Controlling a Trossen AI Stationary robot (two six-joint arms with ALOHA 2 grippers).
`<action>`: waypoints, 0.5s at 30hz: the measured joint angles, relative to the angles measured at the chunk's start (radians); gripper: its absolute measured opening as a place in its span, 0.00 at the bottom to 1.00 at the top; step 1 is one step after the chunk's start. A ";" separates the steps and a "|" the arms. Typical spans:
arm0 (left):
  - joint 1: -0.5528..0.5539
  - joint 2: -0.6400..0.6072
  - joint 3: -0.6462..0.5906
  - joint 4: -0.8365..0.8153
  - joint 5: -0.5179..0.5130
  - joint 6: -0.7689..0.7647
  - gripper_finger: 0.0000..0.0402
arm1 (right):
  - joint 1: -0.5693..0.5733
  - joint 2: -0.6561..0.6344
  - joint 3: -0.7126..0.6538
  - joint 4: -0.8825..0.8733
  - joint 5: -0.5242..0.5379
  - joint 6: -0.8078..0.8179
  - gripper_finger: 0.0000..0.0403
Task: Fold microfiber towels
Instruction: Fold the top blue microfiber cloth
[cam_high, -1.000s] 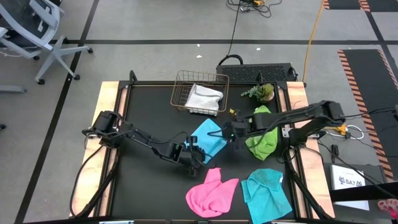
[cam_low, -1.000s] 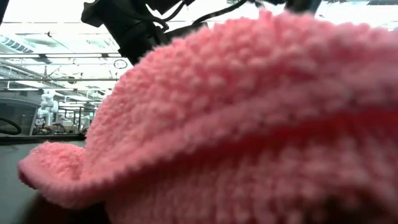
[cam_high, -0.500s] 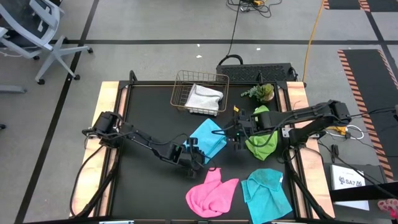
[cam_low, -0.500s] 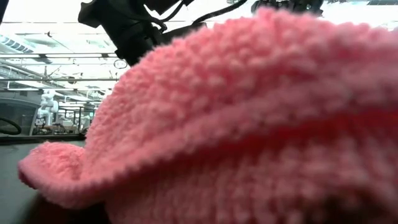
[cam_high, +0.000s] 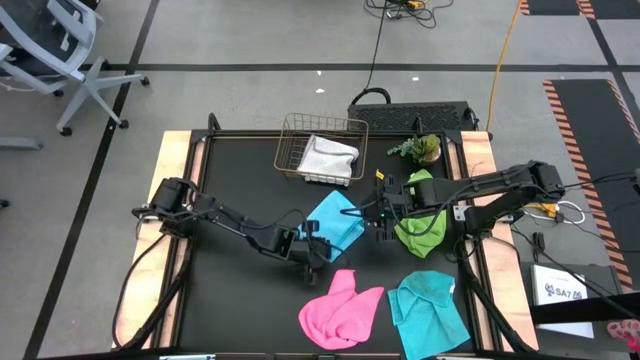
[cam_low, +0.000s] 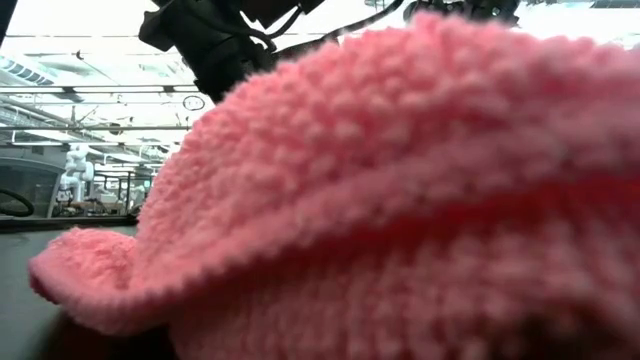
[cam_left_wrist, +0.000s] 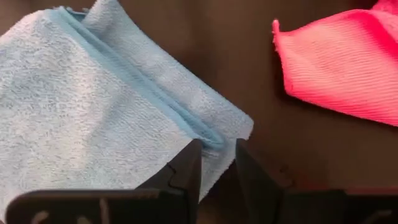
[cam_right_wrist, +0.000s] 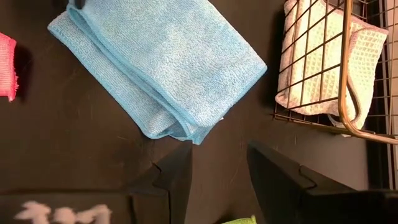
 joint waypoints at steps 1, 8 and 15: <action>0.000 0.000 0.000 0.000 -0.001 0.000 0.24 | 0.000 0.000 0.000 0.000 0.000 0.000 0.36; 0.003 0.014 0.000 0.000 -0.035 0.004 0.23 | 0.000 0.000 0.000 0.003 0.000 0.001 0.36; -0.002 0.024 0.000 0.006 -0.034 0.002 0.23 | 0.000 0.000 -0.001 0.006 0.000 0.002 0.36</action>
